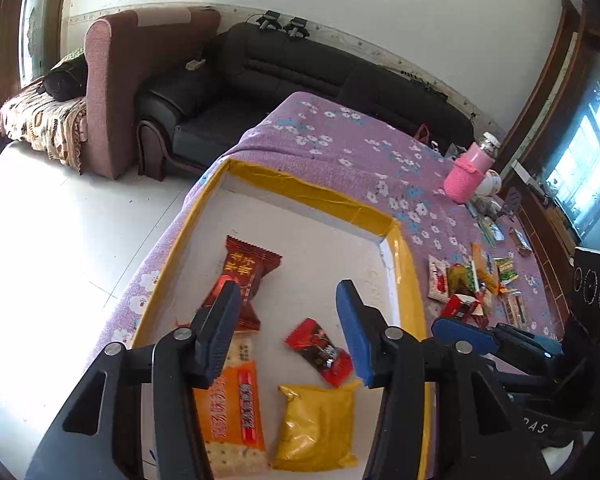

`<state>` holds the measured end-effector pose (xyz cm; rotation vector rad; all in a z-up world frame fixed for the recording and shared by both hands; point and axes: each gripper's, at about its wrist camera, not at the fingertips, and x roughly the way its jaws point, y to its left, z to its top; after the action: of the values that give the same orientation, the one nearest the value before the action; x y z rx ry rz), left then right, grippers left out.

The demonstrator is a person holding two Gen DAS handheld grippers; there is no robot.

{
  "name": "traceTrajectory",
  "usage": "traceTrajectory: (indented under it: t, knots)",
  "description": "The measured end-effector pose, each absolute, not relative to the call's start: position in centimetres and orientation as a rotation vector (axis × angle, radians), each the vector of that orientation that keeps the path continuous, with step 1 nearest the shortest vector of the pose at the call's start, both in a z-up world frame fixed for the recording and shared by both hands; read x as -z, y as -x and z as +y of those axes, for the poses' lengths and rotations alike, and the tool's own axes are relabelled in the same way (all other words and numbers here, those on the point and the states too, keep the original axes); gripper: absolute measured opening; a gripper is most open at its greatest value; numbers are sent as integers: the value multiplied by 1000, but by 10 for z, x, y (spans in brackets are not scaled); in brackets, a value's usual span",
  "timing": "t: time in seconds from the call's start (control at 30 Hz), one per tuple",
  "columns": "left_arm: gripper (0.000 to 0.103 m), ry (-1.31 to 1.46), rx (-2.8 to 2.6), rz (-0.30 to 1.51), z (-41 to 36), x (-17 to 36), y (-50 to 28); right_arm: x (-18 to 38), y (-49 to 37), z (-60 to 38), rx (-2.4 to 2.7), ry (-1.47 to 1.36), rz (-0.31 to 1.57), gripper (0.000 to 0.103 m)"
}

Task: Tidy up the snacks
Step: 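Lower both candies into the yellow-rimmed tray and open both grippers, then grasp the barcode cracker pack with the right gripper while left grasps the green bag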

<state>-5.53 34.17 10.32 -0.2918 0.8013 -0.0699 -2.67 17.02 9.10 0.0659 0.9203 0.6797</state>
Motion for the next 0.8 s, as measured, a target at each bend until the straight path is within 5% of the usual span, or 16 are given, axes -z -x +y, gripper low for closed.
traceTrajectory:
  t: [0.47, 0.8]
  knots:
    - [56, 195, 384, 783, 172, -136, 83, -106, 77, -37, -409, -190, 831, 50]
    - [57, 119, 478, 880, 85, -107, 90, -77, 88, -170, -225, -349, 835, 57]
